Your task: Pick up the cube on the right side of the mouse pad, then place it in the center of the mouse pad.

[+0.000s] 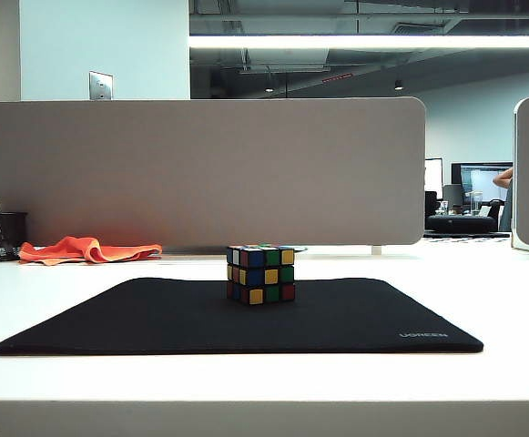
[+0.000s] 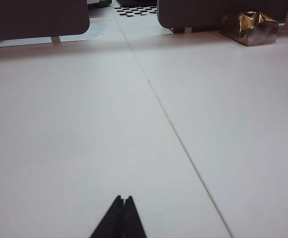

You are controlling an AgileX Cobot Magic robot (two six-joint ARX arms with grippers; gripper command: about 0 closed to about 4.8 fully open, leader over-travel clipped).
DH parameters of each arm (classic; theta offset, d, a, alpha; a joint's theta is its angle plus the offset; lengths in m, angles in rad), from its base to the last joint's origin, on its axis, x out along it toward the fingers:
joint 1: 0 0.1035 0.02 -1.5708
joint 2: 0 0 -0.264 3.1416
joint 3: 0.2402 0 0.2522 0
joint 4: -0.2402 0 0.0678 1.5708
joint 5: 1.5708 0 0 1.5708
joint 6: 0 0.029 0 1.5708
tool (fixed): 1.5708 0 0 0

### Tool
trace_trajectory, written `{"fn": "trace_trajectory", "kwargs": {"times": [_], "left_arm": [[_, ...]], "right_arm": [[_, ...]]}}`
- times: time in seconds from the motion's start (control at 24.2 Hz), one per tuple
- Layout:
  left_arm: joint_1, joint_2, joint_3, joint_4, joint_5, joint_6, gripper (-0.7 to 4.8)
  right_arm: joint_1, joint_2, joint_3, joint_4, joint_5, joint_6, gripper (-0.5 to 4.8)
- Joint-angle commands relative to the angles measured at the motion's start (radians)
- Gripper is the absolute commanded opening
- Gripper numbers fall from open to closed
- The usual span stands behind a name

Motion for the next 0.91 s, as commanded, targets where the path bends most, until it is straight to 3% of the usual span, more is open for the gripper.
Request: {"fn": "trace_trajectory", "kwargs": {"times": [0.04, 0.62, 0.78, 0.91], "left_arm": [[0.001, 0.0, 0.004, 0.013, 0.005, 0.004, -0.06], [0.001, 0.0, 0.004, 0.013, 0.004, 0.004, -0.06], [0.001, 0.0, 0.004, 0.013, 0.005, 0.004, -0.06], [0.001, 0.0, 0.004, 0.007, 0.005, -0.003, -0.06]], "right_arm": [[0.0, -0.002, -0.006, 0.021, -0.001, 0.003, 0.0], [0.001, -0.002, -0.006, 0.024, -0.008, 0.001, 0.0], [0.002, -0.002, -0.006, 0.092, -0.156, 0.0, 0.0], [0.002, -0.002, -0.006, 0.161, -0.174, 0.0, 0.0]]}}
